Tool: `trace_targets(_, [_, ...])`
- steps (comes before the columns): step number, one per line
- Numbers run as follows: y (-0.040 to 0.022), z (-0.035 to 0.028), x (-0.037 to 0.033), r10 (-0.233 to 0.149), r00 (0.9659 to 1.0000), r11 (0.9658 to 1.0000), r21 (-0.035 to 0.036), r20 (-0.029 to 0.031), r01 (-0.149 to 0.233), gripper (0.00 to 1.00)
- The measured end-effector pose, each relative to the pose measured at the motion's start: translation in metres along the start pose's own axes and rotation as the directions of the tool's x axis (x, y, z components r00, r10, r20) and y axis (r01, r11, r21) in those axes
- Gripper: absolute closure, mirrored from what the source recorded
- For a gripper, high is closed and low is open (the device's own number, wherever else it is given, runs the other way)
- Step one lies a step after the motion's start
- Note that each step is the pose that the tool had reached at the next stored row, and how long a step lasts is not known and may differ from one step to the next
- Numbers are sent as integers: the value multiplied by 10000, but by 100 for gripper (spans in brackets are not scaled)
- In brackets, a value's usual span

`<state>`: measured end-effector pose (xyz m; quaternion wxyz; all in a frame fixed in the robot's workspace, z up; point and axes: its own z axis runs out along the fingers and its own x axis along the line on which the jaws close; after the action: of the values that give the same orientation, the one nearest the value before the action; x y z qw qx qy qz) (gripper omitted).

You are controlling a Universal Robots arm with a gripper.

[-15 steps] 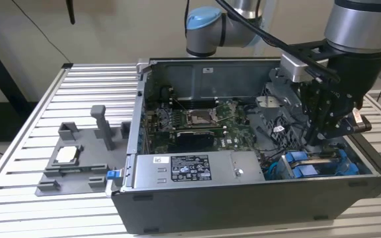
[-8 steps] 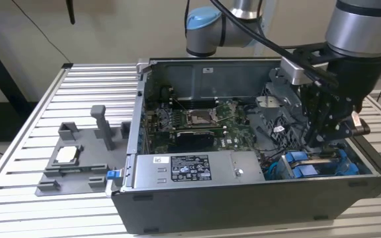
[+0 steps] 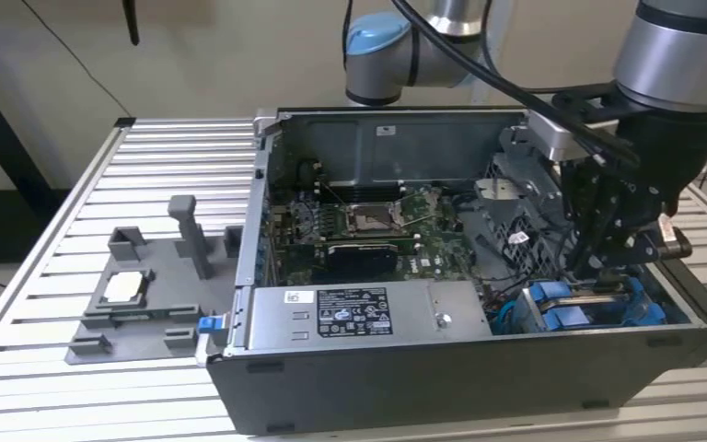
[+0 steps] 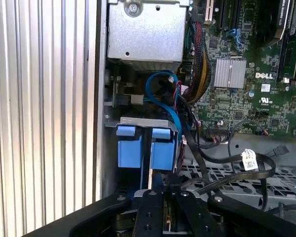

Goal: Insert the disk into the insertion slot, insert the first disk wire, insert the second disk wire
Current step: 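Insert the second disk wire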

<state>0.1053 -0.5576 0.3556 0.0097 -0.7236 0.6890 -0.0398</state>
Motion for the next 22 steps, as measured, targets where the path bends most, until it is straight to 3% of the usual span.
trace_targets(5, [-6, 12, 11, 109, 9999, 9999, -18, 87, -109, 84])
trace_targets(15, [-15, 33, 10, 642, 9979, 9979, -41, 125, -641, 84])
trace_targets(18, [-50, 40, 12, 661, 9977, 9978, -60, 168, -660, 84])
trace_targets(22, [-124, 51, 15, 664, 9976, 9977, -162, 175, -661, 84])
